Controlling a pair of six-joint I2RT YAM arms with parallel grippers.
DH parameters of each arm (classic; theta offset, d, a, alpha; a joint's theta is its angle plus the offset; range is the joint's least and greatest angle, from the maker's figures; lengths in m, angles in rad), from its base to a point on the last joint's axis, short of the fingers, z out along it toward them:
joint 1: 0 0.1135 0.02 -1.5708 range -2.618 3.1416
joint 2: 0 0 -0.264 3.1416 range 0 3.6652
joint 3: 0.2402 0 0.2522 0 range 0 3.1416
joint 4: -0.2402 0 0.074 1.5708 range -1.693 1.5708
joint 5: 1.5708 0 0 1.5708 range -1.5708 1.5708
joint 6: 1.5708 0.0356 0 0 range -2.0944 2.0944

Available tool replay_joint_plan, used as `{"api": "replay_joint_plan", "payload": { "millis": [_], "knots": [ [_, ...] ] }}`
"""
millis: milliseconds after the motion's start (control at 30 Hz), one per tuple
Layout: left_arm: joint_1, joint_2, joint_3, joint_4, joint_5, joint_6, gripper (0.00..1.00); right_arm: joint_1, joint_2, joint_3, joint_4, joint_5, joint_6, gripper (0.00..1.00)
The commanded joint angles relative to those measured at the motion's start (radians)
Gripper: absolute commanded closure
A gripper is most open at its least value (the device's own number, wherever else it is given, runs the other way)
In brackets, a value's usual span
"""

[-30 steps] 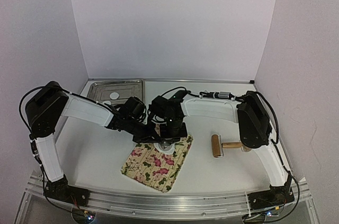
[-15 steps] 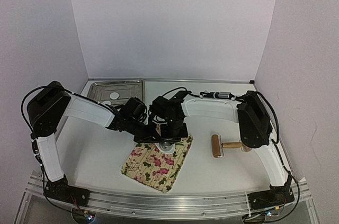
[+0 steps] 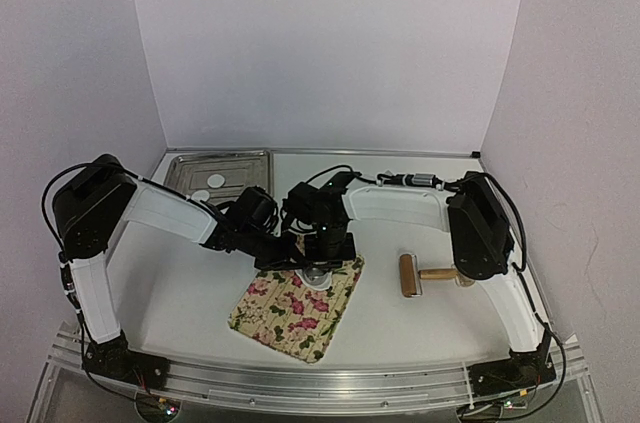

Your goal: Roll out the dumpling wrappers from the dough

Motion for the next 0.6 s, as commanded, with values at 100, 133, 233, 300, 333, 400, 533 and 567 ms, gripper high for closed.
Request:
{"api": "replay_joint_plan", "payload": {
  "millis": [100, 133, 233, 300, 333, 400, 533, 567],
  "knots": [
    [-0.058, 0.167, -0.066, -0.228, -0.102, 0.042, 1.0, 0.027, 0.229, -0.051, 0.035, -0.122, 0.004, 1.0],
    [-0.058, 0.167, -0.065, -0.23, -0.103, 0.044, 1.0, 0.027, 0.236, -0.046, 0.036, -0.127, 0.003, 1.0],
    [-0.058, 0.176, -0.059, -0.238, -0.107, 0.049, 1.0, 0.027, 0.251, -0.045, 0.038, -0.142, 0.002, 1.0],
    [-0.058, 0.186, -0.052, -0.241, -0.106, 0.051, 1.0, 0.027, 0.256, -0.049, 0.04, -0.147, 0.004, 1.0],
    [-0.058, 0.191, -0.05, -0.241, -0.105, 0.051, 1.0, 0.027, 0.256, -0.051, 0.041, -0.148, 0.004, 1.0],
    [-0.058, 0.193, -0.054, -0.235, -0.103, 0.049, 1.0, 0.027, 0.258, -0.059, 0.046, -0.153, 0.008, 1.0],
    [-0.058, 0.194, -0.081, -0.21, -0.094, 0.038, 1.0, 0.03, 0.266, -0.08, 0.068, -0.17, 0.02, 1.0],
    [-0.058, 0.196, -0.09, -0.203, -0.089, 0.035, 1.0, 0.032, 0.269, -0.082, 0.071, -0.173, 0.022, 1.0]
  ]
}}
